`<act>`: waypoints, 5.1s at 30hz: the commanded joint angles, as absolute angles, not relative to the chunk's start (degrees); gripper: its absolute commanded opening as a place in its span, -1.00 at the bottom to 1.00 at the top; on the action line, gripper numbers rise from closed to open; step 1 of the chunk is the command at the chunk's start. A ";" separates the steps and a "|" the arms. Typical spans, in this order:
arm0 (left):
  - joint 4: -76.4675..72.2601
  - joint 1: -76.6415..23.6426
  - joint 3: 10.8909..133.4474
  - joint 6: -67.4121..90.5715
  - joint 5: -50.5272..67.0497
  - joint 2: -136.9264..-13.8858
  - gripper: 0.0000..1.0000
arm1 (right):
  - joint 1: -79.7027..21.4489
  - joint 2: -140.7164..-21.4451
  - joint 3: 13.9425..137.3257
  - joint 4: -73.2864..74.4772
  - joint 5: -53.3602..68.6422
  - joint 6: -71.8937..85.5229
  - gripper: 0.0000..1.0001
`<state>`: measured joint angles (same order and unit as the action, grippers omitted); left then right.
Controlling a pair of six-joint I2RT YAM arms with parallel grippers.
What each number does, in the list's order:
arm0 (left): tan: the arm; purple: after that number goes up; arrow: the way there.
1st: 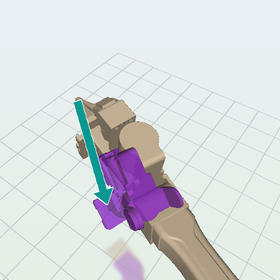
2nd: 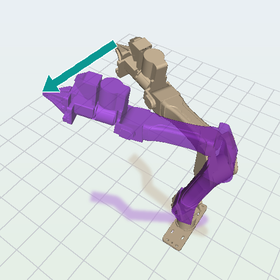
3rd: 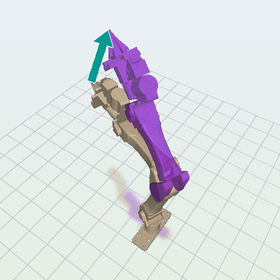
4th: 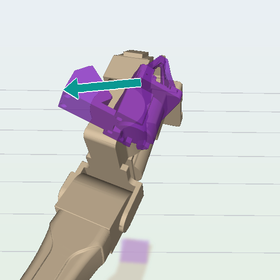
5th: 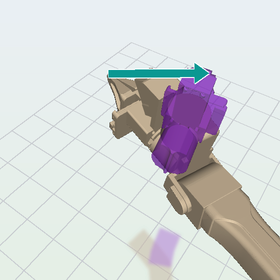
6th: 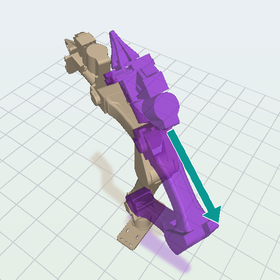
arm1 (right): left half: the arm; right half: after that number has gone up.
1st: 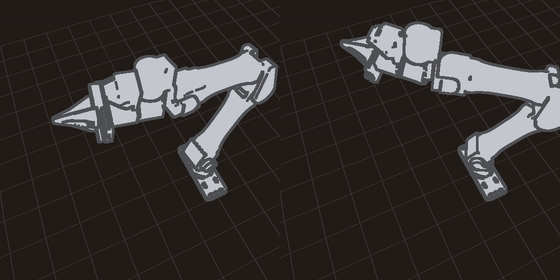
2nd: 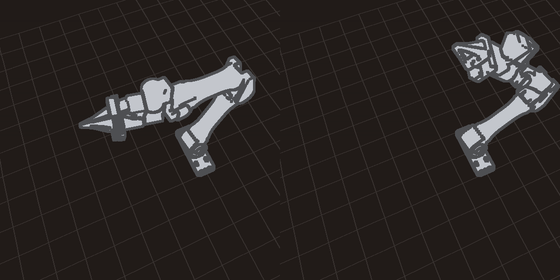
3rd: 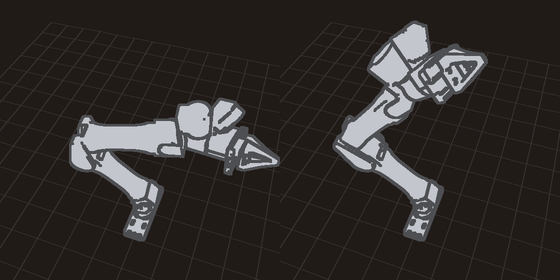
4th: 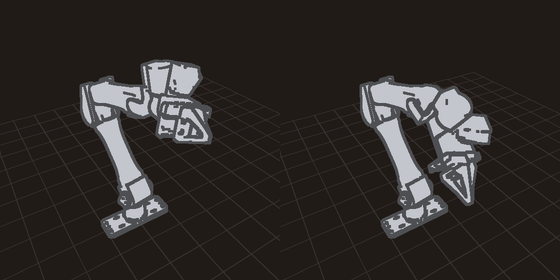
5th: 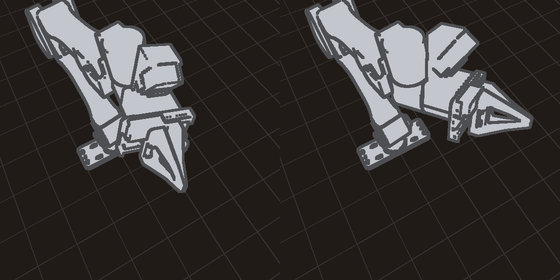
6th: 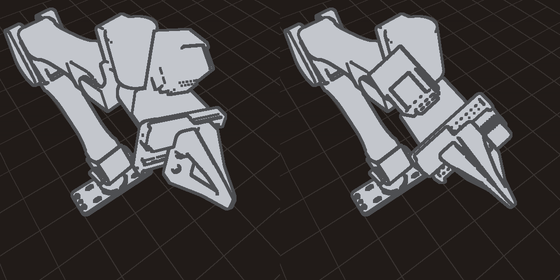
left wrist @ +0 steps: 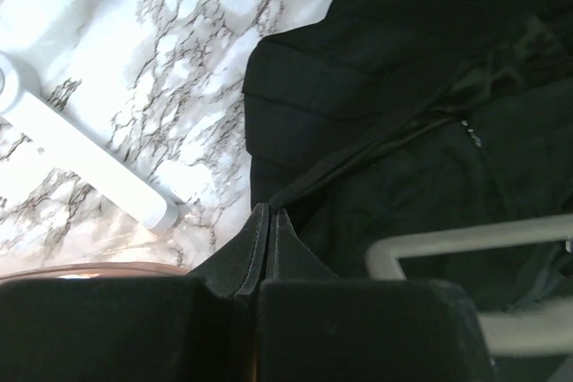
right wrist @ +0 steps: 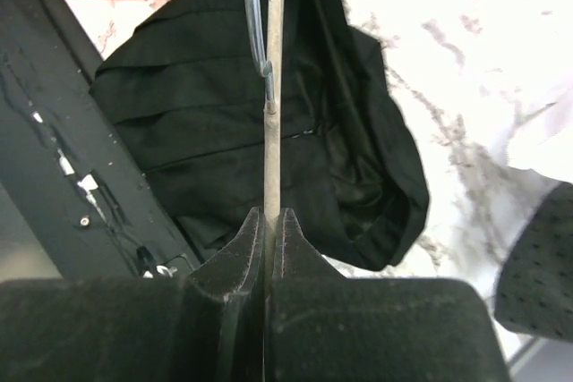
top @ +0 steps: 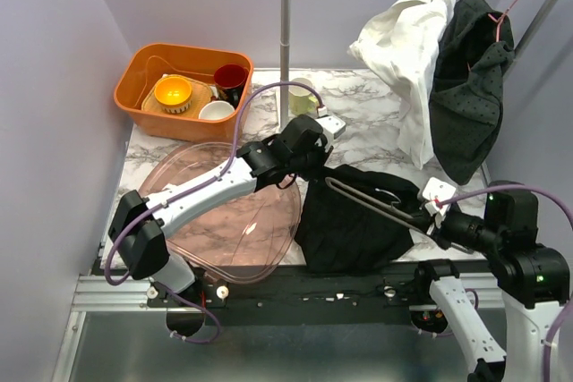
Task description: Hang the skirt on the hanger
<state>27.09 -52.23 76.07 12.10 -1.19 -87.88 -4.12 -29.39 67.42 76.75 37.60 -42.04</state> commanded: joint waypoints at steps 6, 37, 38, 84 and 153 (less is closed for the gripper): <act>28.47 -51.86 76.73 11.52 4.39 -83.15 -1.00 | -3.87 -32.25 63.98 74.27 31.83 -42.36 -0.99; 30.23 -52.38 87.19 8.62 25.05 -81.39 -1.00 | -3.87 -44.12 60.04 50.10 36.74 -38.23 -0.99; 30.41 -52.38 87.27 8.61 25.40 -81.13 -1.00 | -3.87 -44.03 59.07 50.36 37.70 -39.62 -0.99; 31.74 -52.82 74.45 -27.94 17.66 -64.86 0.82 | -3.69 -45.08 57.47 42.51 67.41 -34.79 -0.99; 11.43 -51.42 42.10 -12.38 24.08 -33.05 -1.00 | -1.05 -46.92 67.24 55.01 47.70 -16.50 0.52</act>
<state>20.18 -51.70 43.35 -9.54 22.76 -35.79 -1.39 -42.92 71.53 51.46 33.95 -13.89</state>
